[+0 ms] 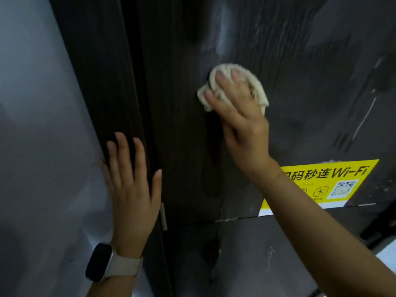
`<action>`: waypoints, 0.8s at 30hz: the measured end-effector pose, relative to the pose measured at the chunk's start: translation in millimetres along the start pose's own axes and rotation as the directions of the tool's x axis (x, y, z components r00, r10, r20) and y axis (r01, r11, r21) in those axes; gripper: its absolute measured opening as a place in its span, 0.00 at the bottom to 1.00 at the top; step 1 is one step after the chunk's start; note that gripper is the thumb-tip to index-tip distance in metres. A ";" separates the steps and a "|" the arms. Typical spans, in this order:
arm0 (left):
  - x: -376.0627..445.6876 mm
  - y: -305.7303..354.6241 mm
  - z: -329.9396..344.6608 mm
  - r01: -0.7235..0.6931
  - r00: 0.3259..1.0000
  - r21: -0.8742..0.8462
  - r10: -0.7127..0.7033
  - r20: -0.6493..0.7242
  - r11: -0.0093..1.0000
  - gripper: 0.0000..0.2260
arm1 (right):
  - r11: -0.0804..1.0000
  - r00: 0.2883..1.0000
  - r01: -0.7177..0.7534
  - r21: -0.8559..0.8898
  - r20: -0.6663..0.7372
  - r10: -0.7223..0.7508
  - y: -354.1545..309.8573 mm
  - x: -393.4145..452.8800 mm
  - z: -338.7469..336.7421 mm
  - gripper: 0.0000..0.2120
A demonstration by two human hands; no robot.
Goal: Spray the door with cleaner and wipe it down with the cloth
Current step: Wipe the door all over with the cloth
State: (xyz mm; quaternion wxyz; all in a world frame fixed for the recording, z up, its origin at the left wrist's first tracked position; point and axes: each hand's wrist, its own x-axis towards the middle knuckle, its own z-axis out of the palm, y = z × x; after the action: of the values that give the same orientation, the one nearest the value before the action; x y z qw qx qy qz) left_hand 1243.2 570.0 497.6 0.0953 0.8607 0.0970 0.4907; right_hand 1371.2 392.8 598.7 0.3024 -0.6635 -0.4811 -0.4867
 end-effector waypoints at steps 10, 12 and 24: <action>-0.9 -8.7 -15.9 -0.024 0.999 0.013 0.024 0.032 1.000 0.29 | 0.982 0.911 0.170 0.086 0.366 -0.190 -32.2 -86.2 35.2 0.17; -0.8 -8.0 -17.3 -0.030 0.999 0.015 0.029 0.035 0.999 0.28 | 0.985 0.960 0.164 0.060 0.222 -0.173 -30.1 -34.9 26.7 0.16; 1.1 -12.4 -29.4 -0.066 0.996 0.019 0.064 0.066 0.998 0.34 | 0.988 0.960 0.152 0.000 0.239 -0.148 -48.0 -19.8 32.9 0.17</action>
State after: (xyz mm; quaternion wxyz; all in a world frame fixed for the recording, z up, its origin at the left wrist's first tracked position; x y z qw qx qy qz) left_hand 1217.5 584.3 510.0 0.0734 0.8800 0.0709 0.4639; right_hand 1336.9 431.6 565.7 0.1986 -0.6815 -0.5583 -0.4294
